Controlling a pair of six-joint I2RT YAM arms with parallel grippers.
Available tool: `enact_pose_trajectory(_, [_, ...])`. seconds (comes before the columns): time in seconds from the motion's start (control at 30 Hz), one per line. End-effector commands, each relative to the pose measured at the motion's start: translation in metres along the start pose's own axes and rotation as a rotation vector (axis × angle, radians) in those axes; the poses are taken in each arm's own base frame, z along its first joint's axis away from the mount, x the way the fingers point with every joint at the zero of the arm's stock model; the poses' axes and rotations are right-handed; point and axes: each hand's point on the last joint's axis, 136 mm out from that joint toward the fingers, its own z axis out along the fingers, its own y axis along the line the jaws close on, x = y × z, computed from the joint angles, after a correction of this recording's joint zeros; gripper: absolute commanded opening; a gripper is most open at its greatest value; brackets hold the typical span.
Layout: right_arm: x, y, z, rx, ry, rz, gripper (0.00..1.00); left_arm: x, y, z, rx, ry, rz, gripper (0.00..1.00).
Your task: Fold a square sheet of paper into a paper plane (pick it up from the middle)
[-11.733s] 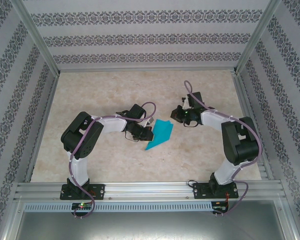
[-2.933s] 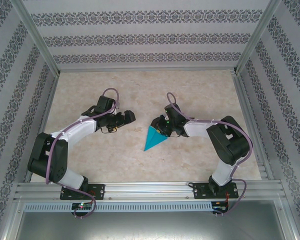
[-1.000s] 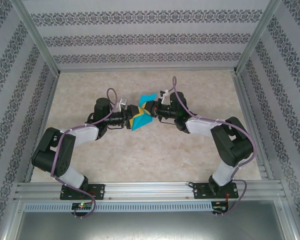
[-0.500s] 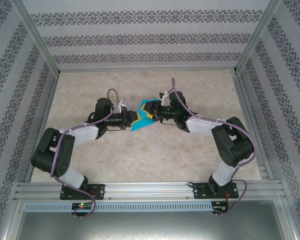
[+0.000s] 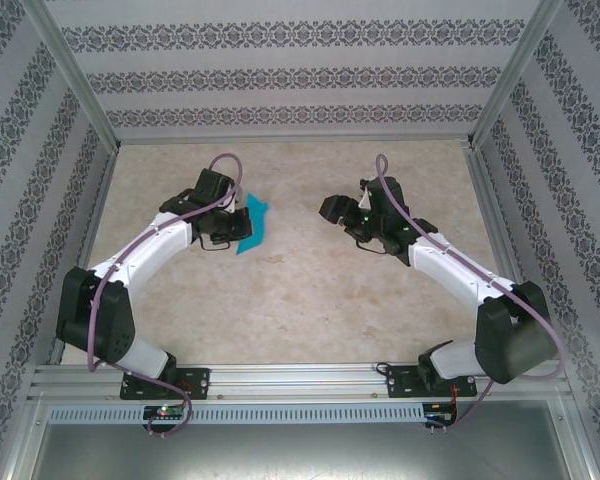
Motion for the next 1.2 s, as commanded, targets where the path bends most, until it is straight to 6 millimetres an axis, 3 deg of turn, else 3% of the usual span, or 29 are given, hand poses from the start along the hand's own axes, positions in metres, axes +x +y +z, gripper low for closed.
enact_pose_trajectory(0.0, [0.003, -0.036, -0.003, 0.14, -0.022, -0.007, 0.75, 0.014, 0.069, -0.028, -0.508, 0.056, 0.182, 0.07])
enact_pose_trajectory(0.17, [0.006, -0.045, -0.001, 0.165, -0.019, 0.013, 0.75, 0.007, 0.076, -0.028, -0.781, 0.06, 0.29, 0.08])
enact_pose_trajectory(0.3, [0.008, -0.054, -0.001, 0.185, -0.02, 0.036, 0.75, 0.01, 0.057, 0.002, -0.807, 0.093, 0.33, 0.1])
enact_pose_trajectory(0.57, [0.011, -0.071, -0.003, 0.212, -0.034, 0.073, 0.75, 0.022, 0.003, 0.075, -0.65, 0.202, 0.349, 0.28])
enact_pose_trajectory(0.7, [0.011, -0.08, -0.007, 0.231, -0.039, 0.082, 0.75, 0.022, -0.026, 0.092, -0.484, 0.214, 0.312, 0.44])
enact_pose_trajectory(0.87, [0.014, -0.084, -0.006, 0.234, -0.028, 0.071, 0.75, 0.016, -0.059, 0.093, -0.224, 0.22, 0.231, 0.6])
enact_pose_trajectory(0.97, [0.02, -0.078, 0.002, 0.216, 0.003, 0.049, 0.73, 0.002, -0.063, 0.076, -0.138, 0.158, 0.166, 0.68])
enact_pose_trajectory(1.07, [0.032, -0.062, 0.017, 0.201, 0.038, -0.004, 0.7, -0.015, -0.047, 0.057, -0.092, 0.054, 0.05, 0.82])
enact_pose_trajectory(1.17, [0.053, -0.034, 0.043, 0.168, 0.1, -0.061, 0.6, -0.022, -0.018, 0.045, -0.048, -0.013, -0.106, 0.89])
